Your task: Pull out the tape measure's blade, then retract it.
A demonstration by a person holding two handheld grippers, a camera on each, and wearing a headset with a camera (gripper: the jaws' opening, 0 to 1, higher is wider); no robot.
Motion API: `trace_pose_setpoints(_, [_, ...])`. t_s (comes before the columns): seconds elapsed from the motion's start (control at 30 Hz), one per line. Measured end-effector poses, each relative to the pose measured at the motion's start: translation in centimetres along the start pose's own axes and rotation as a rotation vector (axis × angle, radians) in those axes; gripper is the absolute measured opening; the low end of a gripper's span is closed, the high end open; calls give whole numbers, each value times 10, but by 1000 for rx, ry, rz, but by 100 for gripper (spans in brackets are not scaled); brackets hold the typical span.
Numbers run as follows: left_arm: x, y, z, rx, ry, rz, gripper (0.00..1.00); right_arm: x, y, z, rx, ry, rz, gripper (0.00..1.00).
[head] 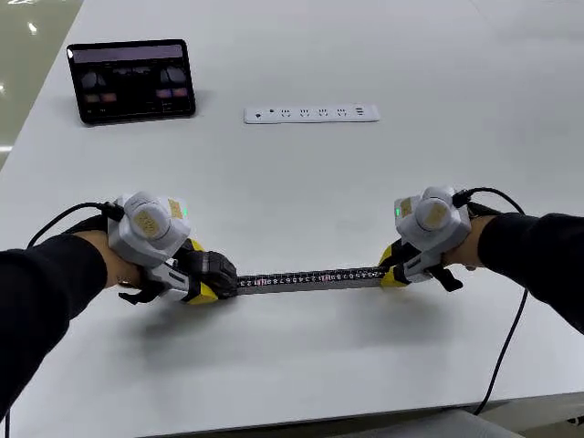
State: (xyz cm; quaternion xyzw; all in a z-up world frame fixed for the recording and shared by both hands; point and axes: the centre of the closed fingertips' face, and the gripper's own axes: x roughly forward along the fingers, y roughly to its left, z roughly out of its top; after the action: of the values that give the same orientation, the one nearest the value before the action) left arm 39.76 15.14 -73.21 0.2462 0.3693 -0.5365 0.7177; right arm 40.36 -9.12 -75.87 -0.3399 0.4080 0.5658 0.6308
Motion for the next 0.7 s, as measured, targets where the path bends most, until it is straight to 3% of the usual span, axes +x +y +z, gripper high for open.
trace_pose_setpoints(0.23, [1,1,1,16,14,1,37,2,-1,0,-52,28,-1,12])
trace_pose_setpoints(0.43, [-1,1,1,13,8,15,38,1,0,0,-16,-28,-12,12])
trace_pose_setpoints(0.53, [-3,2,0,-7,4,22,37,2,0,1,-4,-37,-22,12])
trace_pose_setpoints(0.6, [-8,4,-8,-56,43,29,38,2,0,0,-8,-36,-30,13])
trace_pose_setpoints(0.67, [-11,9,-8,-44,24,62,43,2,1,1,2,-39,-40,13])
trace_pose_setpoints(0.7, [-13,11,-9,-69,23,75,46,1,-1,1,9,-42,-47,13])
